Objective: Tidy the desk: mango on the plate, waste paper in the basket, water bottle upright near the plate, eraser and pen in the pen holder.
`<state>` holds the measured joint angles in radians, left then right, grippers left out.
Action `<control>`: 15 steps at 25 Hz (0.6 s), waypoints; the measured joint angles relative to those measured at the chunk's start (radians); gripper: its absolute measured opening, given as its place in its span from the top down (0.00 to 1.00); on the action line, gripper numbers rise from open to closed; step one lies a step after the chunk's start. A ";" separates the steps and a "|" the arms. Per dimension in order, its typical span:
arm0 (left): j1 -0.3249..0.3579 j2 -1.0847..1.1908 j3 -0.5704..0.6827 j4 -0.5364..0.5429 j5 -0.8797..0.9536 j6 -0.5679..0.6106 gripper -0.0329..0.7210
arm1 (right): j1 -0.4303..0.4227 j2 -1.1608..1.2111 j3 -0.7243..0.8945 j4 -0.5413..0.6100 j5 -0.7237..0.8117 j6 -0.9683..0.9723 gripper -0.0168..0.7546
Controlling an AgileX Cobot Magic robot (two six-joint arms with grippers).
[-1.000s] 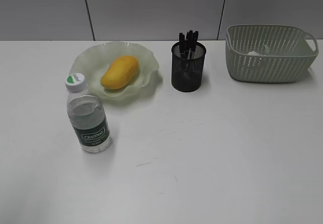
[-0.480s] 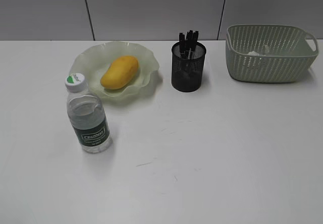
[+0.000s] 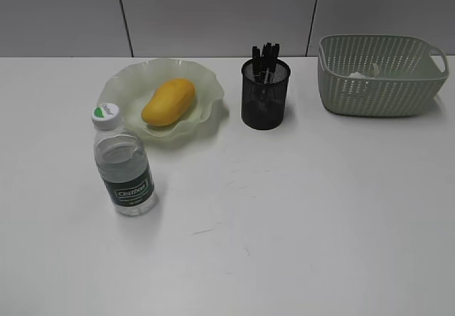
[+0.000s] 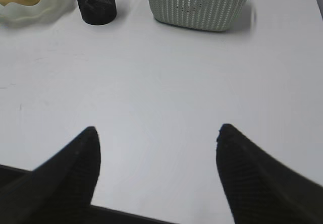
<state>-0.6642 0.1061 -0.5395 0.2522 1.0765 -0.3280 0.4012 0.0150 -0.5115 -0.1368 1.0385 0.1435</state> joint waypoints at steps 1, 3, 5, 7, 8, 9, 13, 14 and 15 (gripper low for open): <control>0.000 0.000 0.000 0.000 0.000 0.000 0.33 | 0.000 0.000 0.000 0.000 0.000 0.000 0.25; 0.003 -0.001 0.000 0.000 0.000 0.000 0.33 | -0.001 0.000 0.000 0.000 0.000 0.000 0.25; 0.035 -0.001 0.000 -0.001 0.000 0.000 0.33 | -0.020 0.000 0.000 0.000 0.000 0.000 0.25; 0.112 -0.006 0.000 -0.001 -0.001 0.000 0.33 | -0.072 0.000 0.000 0.000 0.000 0.000 0.25; 0.154 -0.014 0.000 -0.001 -0.001 0.000 0.33 | -0.100 0.000 0.000 0.000 0.000 0.000 0.25; 0.208 -0.023 0.000 -0.001 -0.001 0.000 0.33 | -0.133 0.000 0.000 0.000 0.000 0.000 0.25; 0.414 -0.096 0.000 -0.001 0.001 0.000 0.36 | -0.234 -0.015 0.000 0.000 0.001 0.000 0.25; 0.447 -0.110 0.000 0.001 0.000 0.000 0.37 | -0.246 -0.019 0.000 0.000 0.001 0.000 0.25; 0.465 -0.113 0.000 0.003 0.001 0.000 0.37 | -0.256 -0.021 0.000 0.001 0.001 0.000 0.25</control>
<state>-0.1991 -0.0068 -0.5395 0.2554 1.0773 -0.3280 0.1452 -0.0056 -0.5115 -0.1357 1.0394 0.1432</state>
